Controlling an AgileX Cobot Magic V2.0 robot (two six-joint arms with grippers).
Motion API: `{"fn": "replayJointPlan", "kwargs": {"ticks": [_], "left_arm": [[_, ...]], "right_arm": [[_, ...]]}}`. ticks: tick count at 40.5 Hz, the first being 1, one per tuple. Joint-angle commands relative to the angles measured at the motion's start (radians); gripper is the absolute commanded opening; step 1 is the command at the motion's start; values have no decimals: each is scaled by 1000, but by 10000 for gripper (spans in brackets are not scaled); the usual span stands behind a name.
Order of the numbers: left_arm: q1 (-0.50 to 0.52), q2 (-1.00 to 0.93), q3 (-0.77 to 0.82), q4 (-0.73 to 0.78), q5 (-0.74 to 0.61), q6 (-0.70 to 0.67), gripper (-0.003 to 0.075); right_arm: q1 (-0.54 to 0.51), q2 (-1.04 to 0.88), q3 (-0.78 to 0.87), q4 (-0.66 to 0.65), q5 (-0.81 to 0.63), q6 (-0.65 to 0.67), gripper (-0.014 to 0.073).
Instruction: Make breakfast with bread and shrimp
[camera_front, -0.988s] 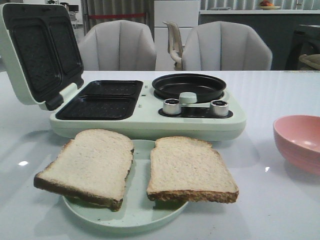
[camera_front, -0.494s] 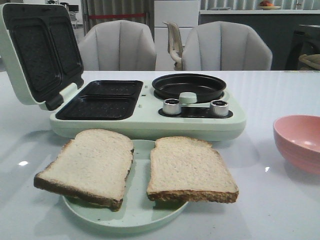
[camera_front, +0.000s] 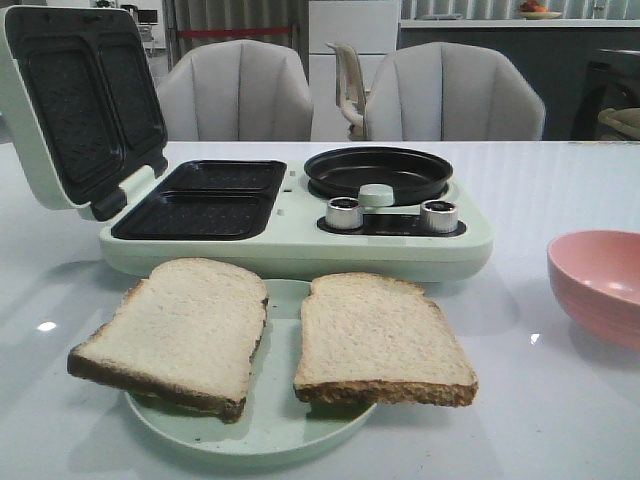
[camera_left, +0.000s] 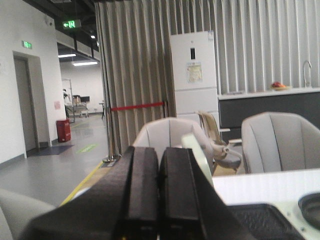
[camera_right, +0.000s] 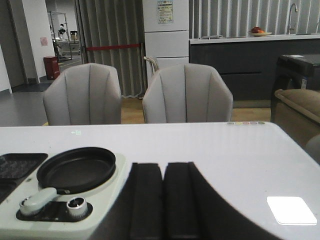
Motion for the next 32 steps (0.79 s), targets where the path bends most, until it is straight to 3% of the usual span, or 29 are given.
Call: {"fn": "replayJointPlan", "kwargs": {"ticks": [1, 8, 21, 32], "left_arm": [[-7, 83, -164, -12, 65, -10, 110], [-7, 235, -330, -45, 259, -10, 110], [-7, 421, -339, -103, 435, -10, 110], [-7, 523, -339, -93, 453, -10, 112]], "right_arm": [[-9, 106, -166, 6, 14, -9, 34], [-9, 272, -323, 6, 173, -9, 34], [-9, 510, -330, 6, 295, -9, 34], [-9, 666, -330, 6, 299, -9, 48]]}}
